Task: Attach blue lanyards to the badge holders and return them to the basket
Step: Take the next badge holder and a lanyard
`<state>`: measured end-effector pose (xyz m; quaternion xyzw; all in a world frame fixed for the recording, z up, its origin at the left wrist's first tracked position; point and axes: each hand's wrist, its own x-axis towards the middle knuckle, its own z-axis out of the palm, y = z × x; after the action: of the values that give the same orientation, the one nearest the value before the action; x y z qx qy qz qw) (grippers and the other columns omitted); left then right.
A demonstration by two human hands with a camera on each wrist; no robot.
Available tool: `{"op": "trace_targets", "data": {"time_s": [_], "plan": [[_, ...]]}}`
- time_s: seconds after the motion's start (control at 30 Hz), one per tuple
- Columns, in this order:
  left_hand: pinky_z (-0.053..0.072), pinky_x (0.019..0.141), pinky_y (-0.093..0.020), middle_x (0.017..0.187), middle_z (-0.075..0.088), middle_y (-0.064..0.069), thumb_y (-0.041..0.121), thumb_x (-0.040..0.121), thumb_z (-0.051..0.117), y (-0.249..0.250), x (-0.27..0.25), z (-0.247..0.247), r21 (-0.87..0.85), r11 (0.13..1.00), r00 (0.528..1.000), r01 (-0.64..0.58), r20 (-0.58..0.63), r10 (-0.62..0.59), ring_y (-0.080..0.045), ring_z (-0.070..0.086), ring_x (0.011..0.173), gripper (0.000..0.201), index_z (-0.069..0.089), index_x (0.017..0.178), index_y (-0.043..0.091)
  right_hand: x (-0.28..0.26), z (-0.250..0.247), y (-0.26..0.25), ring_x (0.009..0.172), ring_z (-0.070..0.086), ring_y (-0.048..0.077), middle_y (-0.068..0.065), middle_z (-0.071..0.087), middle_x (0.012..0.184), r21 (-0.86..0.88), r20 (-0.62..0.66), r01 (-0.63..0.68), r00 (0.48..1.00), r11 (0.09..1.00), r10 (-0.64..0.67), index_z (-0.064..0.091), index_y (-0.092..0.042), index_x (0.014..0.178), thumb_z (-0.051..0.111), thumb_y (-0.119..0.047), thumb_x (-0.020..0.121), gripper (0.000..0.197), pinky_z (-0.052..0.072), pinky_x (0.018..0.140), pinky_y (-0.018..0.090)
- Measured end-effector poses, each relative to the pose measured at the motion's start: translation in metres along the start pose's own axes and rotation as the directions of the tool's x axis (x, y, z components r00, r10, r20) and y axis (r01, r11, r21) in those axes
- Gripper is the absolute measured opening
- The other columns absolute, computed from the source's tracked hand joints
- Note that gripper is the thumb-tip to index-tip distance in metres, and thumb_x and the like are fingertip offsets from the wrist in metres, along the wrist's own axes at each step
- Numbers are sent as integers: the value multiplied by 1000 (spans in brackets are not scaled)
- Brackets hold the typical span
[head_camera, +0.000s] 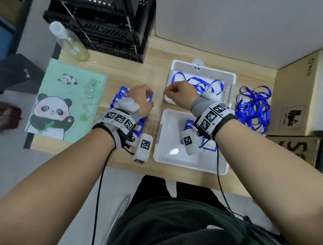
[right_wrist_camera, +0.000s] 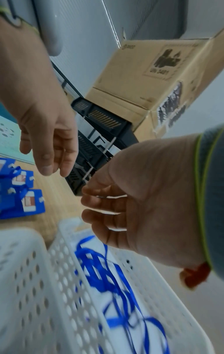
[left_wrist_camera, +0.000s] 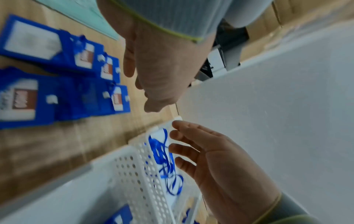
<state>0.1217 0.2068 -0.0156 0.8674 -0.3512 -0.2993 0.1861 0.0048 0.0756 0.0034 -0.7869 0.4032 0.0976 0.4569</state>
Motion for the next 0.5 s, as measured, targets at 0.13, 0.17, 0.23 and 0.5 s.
{"op": "trace_targets", "data": {"time_s": [0.13, 0.17, 0.23, 0.5], "plan": [[48, 74, -29, 98, 65, 2, 19, 83, 62, 44, -8, 30, 35, 996, 992, -87, 92, 83, -19, 60, 87, 19, 64, 102, 22, -30, -20, 49, 87, 69, 23, 3, 74, 89, -23, -9, -143, 990, 989, 143, 71, -14, 84, 60, -24, 87, 15, 56, 85, 42], [47, 71, -28, 97, 66, 2, 19, 83, 61, 51, -10, 38, 43, 994, 988, -105, 120, 99, -19, 61, 86, 17, 64, 100, 22, -37, -20, 63, 86, 70, 25, 5, 74, 89, -34, 7, -185, 983, 982, 186, 72, -12, 86, 59, -24, 86, 17, 57, 85, 42], [43, 67, -25, 91, 64, 4, 22, 83, 63, 60, -15, 56, 69, 989, 978, -133, 173, 119, -18, 61, 83, 15, 63, 98, 23, -48, -18, 86, 86, 70, 29, 10, 74, 90, -50, 14, -250, 968, 967, 251, 72, -7, 90, 59, -23, 86, 21, 58, 84, 43], [43, 69, -25, 85, 64, 7, 26, 82, 66, 66, -33, 102, 115, 988, 953, -105, 295, 67, -17, 61, 83, 17, 63, 98, 23, -71, 8, 135, 96, 63, 20, 0, 66, 109, -120, 93, -344, 930, 931, 355, 68, -24, 116, 60, -19, 88, 29, 44, 73, 26]]}}
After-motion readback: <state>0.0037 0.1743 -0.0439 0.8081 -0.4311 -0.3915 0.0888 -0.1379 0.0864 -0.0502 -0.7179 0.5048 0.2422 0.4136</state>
